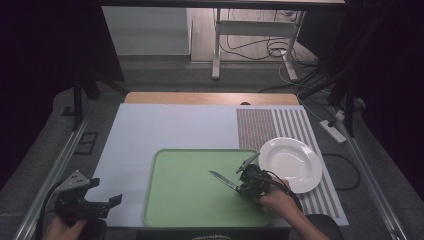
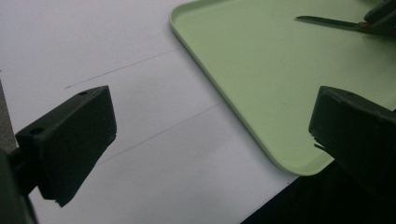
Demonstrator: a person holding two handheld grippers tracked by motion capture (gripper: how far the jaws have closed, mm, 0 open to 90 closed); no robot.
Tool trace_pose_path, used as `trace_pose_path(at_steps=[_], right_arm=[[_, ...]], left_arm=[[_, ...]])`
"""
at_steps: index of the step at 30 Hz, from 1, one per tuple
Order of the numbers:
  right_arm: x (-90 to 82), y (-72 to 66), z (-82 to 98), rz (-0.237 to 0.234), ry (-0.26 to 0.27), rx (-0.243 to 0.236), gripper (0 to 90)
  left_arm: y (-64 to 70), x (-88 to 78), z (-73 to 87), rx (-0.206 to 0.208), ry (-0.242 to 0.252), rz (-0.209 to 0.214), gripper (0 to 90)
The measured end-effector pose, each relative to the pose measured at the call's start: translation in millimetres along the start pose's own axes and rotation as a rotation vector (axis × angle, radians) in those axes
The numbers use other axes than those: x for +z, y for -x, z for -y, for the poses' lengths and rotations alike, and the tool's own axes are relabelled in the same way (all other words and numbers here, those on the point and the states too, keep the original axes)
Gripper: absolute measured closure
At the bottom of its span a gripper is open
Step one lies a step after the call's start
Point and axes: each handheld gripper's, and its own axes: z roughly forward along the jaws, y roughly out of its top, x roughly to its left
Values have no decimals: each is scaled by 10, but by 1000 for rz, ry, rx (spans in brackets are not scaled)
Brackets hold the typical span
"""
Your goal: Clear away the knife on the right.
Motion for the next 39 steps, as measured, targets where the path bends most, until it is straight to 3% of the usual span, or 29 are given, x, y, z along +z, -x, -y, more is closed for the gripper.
trace_pose_path(at_steps=[1, 2, 4, 5, 7, 10, 13, 15, 26, 39], right_arm=[[-30, 2, -20, 5, 21, -4, 684], [-89, 13, -81, -8, 61, 2, 749], [-110, -9, -164, -33, 69, -26, 848], [-110, -9, -164, -33, 69, -26, 848], [-20, -73, -281, -57, 31, -84, 897], [109, -113, -336, -66, -16, -137, 897], [173, -101, -334, -64, -36, -146, 897], [191, -60, -320, -75, -34, -129, 898], [111, 192, -190, -21, -32, -30, 898], [5, 362, 5, 5, -44, 42, 897]], left_arm=[[-1, 1, -1, -1, -1, 0, 6], [-2, 3, -2, -2, -2, 0, 7], [-2, 7, -4, -2, -5, 1, 7], [-1, 7, -4, -1, -5, 0, 7], [0, 7, -4, 0, -5, -1, 7], [0, 4, 0, 2, -4, -1, 7], [-1, 2, 0, 2, -5, 0, 7], [1, 4, 0, 2, -5, -2, 8], [8, 4, -2, 8, -6, -4, 8], [15, 7, -4, 14, -9, -8, 9]])
